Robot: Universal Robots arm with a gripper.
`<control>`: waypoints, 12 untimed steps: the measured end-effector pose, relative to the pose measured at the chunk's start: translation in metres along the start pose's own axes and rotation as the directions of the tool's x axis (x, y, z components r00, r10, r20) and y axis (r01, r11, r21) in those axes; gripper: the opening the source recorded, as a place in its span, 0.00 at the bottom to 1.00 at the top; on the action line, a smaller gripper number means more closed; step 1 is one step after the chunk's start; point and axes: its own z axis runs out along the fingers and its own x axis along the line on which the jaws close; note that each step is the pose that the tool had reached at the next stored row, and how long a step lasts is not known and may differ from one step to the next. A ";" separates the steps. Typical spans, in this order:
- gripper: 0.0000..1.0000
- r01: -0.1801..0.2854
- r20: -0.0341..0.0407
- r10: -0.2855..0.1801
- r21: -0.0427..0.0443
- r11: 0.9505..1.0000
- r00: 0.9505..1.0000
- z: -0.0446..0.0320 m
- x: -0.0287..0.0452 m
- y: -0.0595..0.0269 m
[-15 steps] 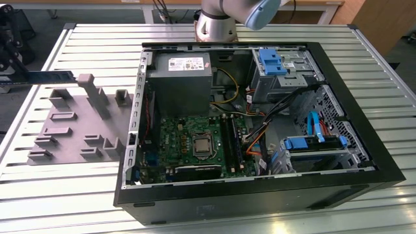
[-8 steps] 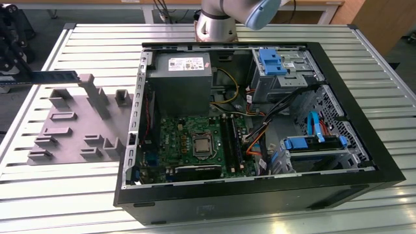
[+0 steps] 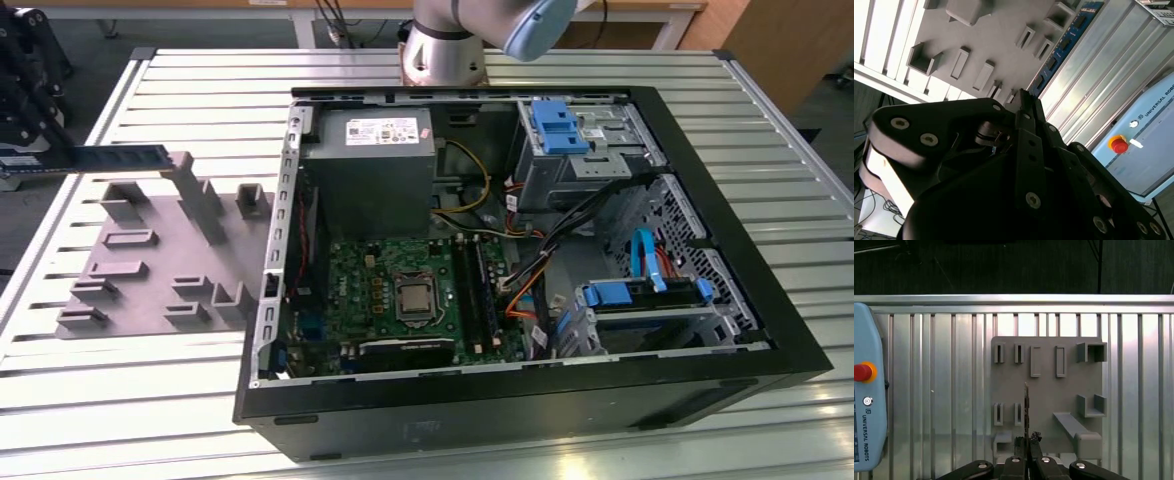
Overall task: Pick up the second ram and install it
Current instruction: 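Pick up the second ram and move it above second insertion slot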
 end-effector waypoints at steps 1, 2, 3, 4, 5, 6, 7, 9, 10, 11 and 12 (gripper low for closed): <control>0.14 0.000 0.000 0.000 0.000 1.000 1.000 0.0000 0.0000 -0.0008; 0.14 0.000 0.000 0.000 0.000 1.000 1.000 0.0000 0.0000 -0.0016; 0.14 0.000 0.000 0.000 0.000 1.000 1.000 0.0000 -0.0001 -0.0025; 0.14 0.000 0.000 0.000 0.000 1.000 1.000 0.0000 -0.0001 -0.0035; 0.14 0.000 0.000 0.000 0.000 1.000 1.000 0.0000 -0.0001 -0.0044; 0.14 0.000 0.000 0.000 0.000 1.000 1.000 0.0000 -0.0001 -0.0054; 0.14 0.000 0.000 0.000 0.000 1.000 1.000 0.0000 -0.0001 -0.0064; 0.14 0.000 0.000 0.000 0.000 1.000 1.000 0.0000 -0.0001 -0.0084; 0.14 0.000 0.000 0.000 0.000 1.000 1.000 0.0000 -0.0002 -0.0093; 0.14 0.000 0.000 0.000 0.000 1.000 1.000 0.0000 -0.0002 -0.0103; 0.14 0.000 0.000 0.000 0.000 1.000 1.000 0.0000 -0.0002 -0.0113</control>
